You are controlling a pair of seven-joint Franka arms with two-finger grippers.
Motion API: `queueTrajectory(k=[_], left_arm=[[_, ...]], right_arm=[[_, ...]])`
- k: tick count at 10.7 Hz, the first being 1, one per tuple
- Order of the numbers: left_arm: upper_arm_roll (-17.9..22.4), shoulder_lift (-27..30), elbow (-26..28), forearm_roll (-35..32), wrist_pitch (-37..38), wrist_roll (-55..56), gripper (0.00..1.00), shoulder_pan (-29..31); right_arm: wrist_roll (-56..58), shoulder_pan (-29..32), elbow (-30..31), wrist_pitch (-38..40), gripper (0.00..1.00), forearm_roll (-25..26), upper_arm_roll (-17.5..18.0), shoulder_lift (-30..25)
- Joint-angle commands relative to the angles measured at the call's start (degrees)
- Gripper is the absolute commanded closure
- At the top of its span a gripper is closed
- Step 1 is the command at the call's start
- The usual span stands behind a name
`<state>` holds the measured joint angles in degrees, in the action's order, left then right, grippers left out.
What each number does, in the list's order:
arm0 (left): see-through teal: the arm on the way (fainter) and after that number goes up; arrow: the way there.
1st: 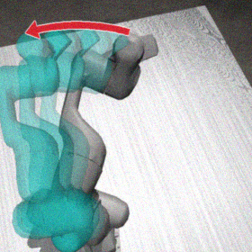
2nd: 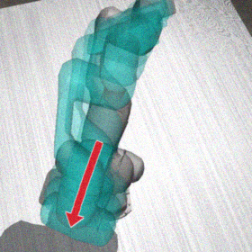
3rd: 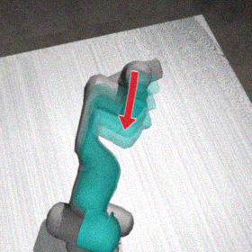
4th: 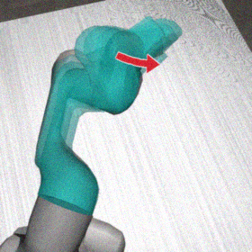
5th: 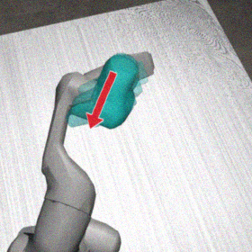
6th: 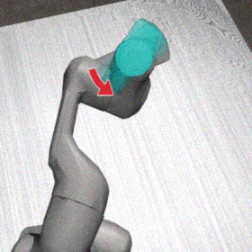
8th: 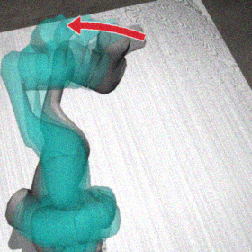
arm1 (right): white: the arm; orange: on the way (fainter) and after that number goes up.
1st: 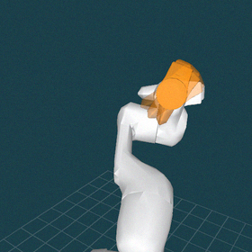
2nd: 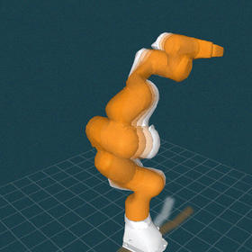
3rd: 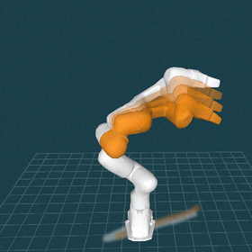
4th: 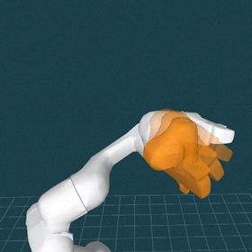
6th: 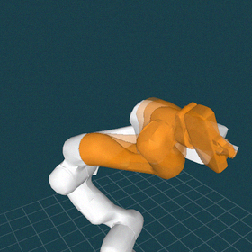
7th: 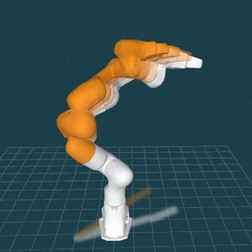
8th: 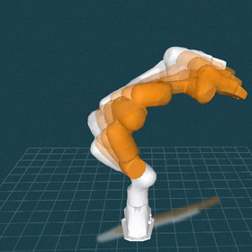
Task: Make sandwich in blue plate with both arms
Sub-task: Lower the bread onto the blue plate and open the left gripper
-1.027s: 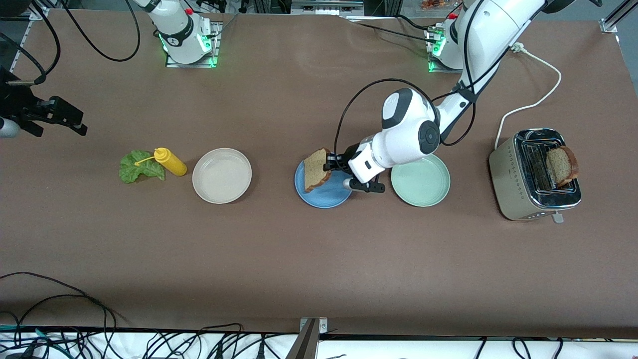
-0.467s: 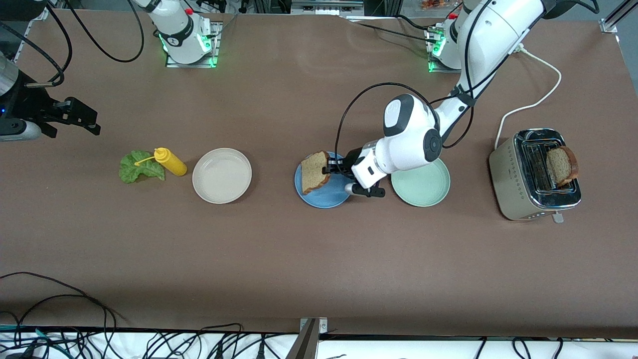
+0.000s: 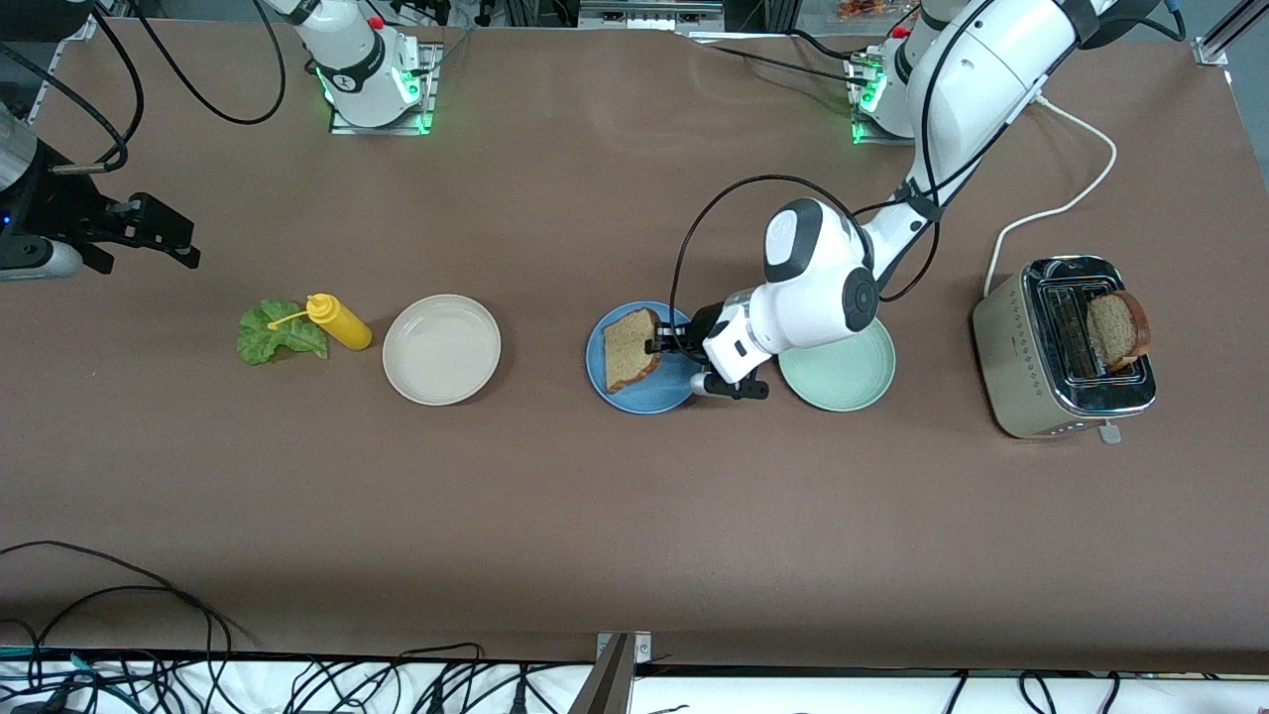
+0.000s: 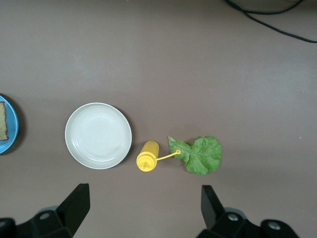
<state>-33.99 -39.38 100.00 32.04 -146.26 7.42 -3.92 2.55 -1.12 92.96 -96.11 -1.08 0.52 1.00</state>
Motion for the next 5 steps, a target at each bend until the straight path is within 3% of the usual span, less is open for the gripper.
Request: queueTrajectory(k=[1,3,5], left_arm=[[-0.2,-1.2,-1.4,1.9,-1.0,-2.1,0.77,-0.2],[0.0,-1.1,-1.4,1.8,-1.0,-1.4,0.43,-0.1],[0.6,-0.3,-1.0,1.8,-0.9,-1.1,0.23,0.4]], right_arm=[[0.4,-0.5,-0.7,0.9,0.00,-0.5,0.6,-0.4],[0.5,-0.5,-0.7,1.0,0.00,-0.6,0.6,-0.4],[0.5,-0.5,-0.8,0.9,0.00,-0.5,0.6,-0.4]])
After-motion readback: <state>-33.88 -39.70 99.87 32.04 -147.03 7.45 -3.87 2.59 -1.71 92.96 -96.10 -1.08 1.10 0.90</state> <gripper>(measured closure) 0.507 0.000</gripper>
